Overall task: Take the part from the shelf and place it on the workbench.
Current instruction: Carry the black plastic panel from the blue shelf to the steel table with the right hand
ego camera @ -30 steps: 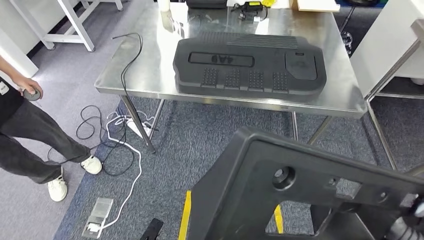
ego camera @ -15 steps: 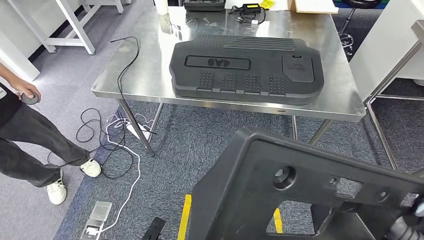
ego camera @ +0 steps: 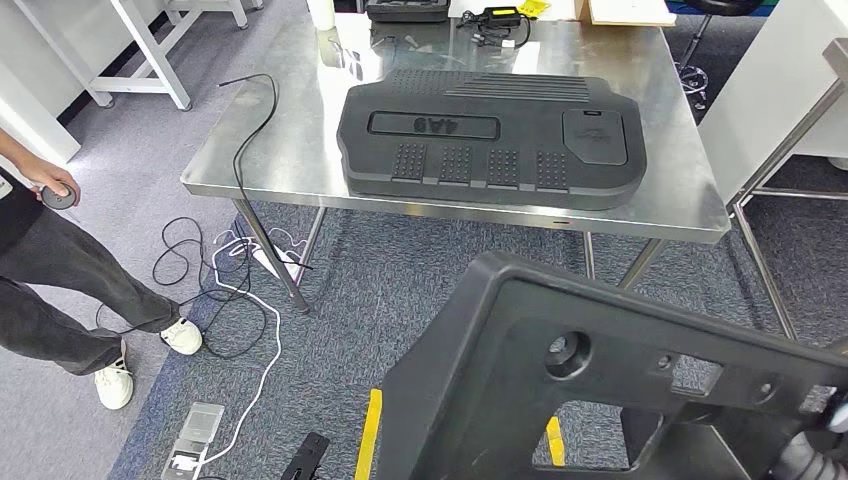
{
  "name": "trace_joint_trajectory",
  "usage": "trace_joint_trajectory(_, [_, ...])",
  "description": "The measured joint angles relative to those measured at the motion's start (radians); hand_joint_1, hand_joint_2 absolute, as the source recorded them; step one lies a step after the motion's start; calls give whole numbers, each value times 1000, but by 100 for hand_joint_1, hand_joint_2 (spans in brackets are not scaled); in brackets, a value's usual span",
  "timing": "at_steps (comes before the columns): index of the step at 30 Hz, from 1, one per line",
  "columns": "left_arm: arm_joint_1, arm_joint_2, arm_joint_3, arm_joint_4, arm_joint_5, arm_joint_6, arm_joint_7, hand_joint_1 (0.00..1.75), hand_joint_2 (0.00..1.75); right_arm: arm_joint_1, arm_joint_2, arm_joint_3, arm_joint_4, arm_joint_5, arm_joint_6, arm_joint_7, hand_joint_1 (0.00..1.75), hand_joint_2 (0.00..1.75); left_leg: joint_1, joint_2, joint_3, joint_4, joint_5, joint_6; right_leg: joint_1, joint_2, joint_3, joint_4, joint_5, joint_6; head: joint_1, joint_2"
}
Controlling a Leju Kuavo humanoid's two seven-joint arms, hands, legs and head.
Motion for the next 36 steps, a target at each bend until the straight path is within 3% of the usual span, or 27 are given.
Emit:
trace_joint_trajectory(9, [-8, 0, 0, 0, -15, -18, -3, 175, 175, 7, -1, -2, -6, 23, -1, 12, 175, 175, -7, 0, 0, 7, -7, 10, -6, 0, 5, -7, 1, 7, 0, 0])
trace_joint_trajectory(13, [-10, 0, 0, 0, -15, -18, -4, 175, 175, 6, -2, -3, -6, 26, -1, 14, 175, 175, -1, -2, 22, -26, -9, 25, -7, 0, 6, 16, 13, 28, 1, 0])
trace_joint_trajectory(15, [-11, 0, 0, 0, -16, -19, -4, 175, 175, 4, -3, -4, -7, 27, -1, 15, 175, 175, 4, -2, 45, -40, -16, 33, -8, 0, -31, 84, -13, 36, 7, 0])
trace_joint_trajectory(17, [-11, 0, 0, 0, -16, -20, -4, 175, 175, 4, -4, -4, -7, 27, 0, 15, 175, 175, 5, -1, 60, -42, -25, 33, -11, 0, -104, 199, -56, 40, 14, 0])
trace_joint_trajectory(18, [-9, 0, 0, 0, -16, -20, -4, 175, 175, 6, -4, -5, -7, 27, 0, 15, 175, 175, 5, -1, 67, -42, -32, 31, -14, 0, -138, 243, -67, 42, 15, 0])
trace_joint_trajectory(19, [-7, 0, 0, 0, -17, -20, -4, 175, 175, 7, -4, -5, -7, 27, 0, 15, 175, 175, 7, -1, 76, -42, -39, 27, -17, 0, -156, 257, -59, 44, 15, 0])
trace_joint_trajectory(20, [-6, 0, 0, 0, -17, -20, -4, 175, 175, 8, -4, -5, -7, 27, 0, 15, 175, 175, 10, -1, 88, -41, -47, 22, -21, 0, -156, 234, -34, 46, 15, 0])
trace_joint_trajectory(22, [-3, 0, 0, 0, -17, -20, -4, 175, 175, 8, -4, -5, -7, 27, 0, 15, 175, 175, 18, -2, 115, -41, -68, 8, -29, 0, -112, 115, 44, 56, 16, 0])
trace_joint_trajectory(23, [-4, 1, 0, 0, -17, -19, -4, 175, 175, 8, -5, -5, -6, 27, 0, 16, 175, 175, 21, -3, 126, -40, -79, 0, -29, -1, -94, 61, 62, 59, 20, 0])
trace_joint_trajectory(25, [-6, 2, 0, 1, -18, -18, -4, 175, 175, 10, -5, -5, -6, 27, 0, 16, 175, 175, 22, -4, 139, -41, -97, -17, -22, -1, -78, 21, 63, 44, 24, 0])
trace_joint_trajectory(27, [-7, 2, 0, 1, -19, -17, -4, 175, 175, 12, -5, -6, -7, 28, -1, 16, 175, 175, 24, -4, 144, -31, -97, -31, -15, 0, -69, 20, 48, 16, 20, 0])
trace_joint_trajectory(28, [-8, 2, 0, 1, -19, -18, -4, 175, 175, 13, -5, -6, -8, 29, -1, 16, 175, 175, 25, -2, 136, -4, -85, -36, -14, 0, -59, 18, 41, 8, 16, 0])
trace_joint_trajectory(30, [-10, 2, 0, 1, -19, -18, -4, 175, 175, 12, -5, -6, -12, 31, -1, 16, 175, 175, 27, 3, 73, 112, -62, -41, -13, -1, -29, 11, 26, -2, 11, 0])
trace_joint_trajectory(31, [-10, 2, 0, 1, -19, -17, -3, 175, 175, 12, -5, -6, -13, 32, -1, 16, 175, 175, 27, 5, 29, 181, -69, -42, -11, -3, -12, 7, 16, -5, 9, 0])
trace_joint_trajectory(33, [-7, 2, 0, 1, -18, -17, 0, 175, 175, 12, -5, -6, -14, 33, 0, 16, 175, 175, 21, 8, -57, 270, -137, -38, -5, -3, 25, 0, -6, -7, 5, 0])
trace_joint_trajectory(34, [-5, 2, 0, 1, -18, -17, 1, 175, 175, 12, -5, -6, -14, 33, 0, 16, 175, 175, 16, 7, -86, 278, -175, -32, -1, -2, 45, -3, -19, -8, 4, 0])
trace_joint_trajectory(35, [-4, 2, 0, 1, -18, -17, 1, 175, 175, 11, -5, -6, -14, 33, 0, 16, 175, 175, 9, 7, -106, 262, -194, -23, 3, 0, 67, -5, -34, -9, 3, 0])
trace_joint_trajectory(36, [-3, 2, 0, 1, -18, -17, 2, 175, 175, 11, -5, -6, -14, 33, 0, 16, 175, 175, -1, 7, -117, 223, -179, -11, 6, 1, 90, -7, -51, -11, 2, 0])
